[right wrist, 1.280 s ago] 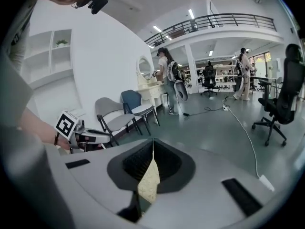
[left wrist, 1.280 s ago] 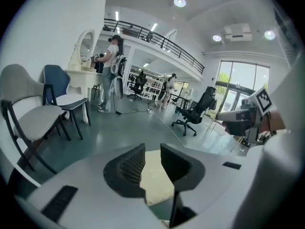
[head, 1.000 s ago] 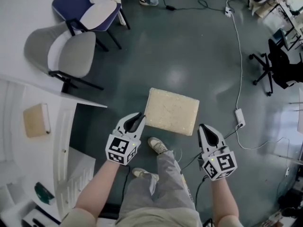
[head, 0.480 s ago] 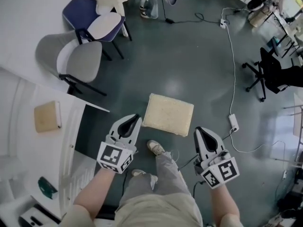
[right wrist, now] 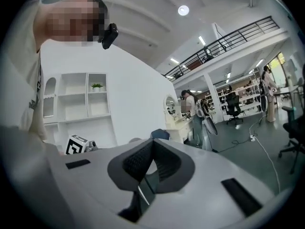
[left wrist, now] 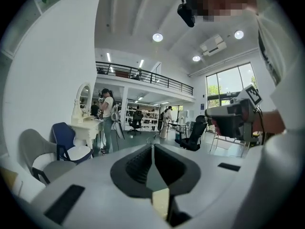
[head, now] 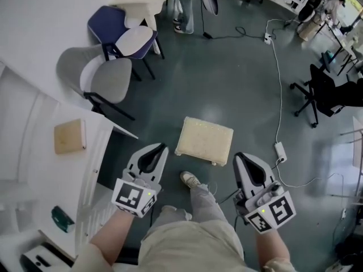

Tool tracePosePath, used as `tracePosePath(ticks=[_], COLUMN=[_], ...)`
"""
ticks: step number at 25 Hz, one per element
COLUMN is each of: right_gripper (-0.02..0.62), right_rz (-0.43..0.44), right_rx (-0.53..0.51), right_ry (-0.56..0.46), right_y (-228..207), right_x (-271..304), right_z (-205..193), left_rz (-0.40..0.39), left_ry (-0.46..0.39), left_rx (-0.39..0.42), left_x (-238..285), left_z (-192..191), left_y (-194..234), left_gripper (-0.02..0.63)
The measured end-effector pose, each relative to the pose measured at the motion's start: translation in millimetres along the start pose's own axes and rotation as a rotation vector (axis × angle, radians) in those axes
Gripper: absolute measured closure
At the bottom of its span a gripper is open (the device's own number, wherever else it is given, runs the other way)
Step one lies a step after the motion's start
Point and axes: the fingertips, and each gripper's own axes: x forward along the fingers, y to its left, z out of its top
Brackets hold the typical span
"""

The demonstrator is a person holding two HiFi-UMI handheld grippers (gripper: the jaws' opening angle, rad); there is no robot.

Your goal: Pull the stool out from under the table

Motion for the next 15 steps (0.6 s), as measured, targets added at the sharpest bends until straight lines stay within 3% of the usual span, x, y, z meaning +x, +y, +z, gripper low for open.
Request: tracePosePath(ticks=[10,15], right_gripper=[0.574,0.574], right_rz=[0.036,0.025], right_rx=[0.000,0.000], right_ry=[0.010,0.002], right_y=[32.7,32.6], right_x=[-19.3,-24.0], right_z=[25.4,29.7], left_rz=[0.057,0.070], left_ry=[-0.041,-0.082], left_rx=[0.038,-0.030], left_x=[-42.8,-51.3], left_z=[38.1,53.8], left_y=[-5.6,-0.5], left_gripper=[0.571,0.571])
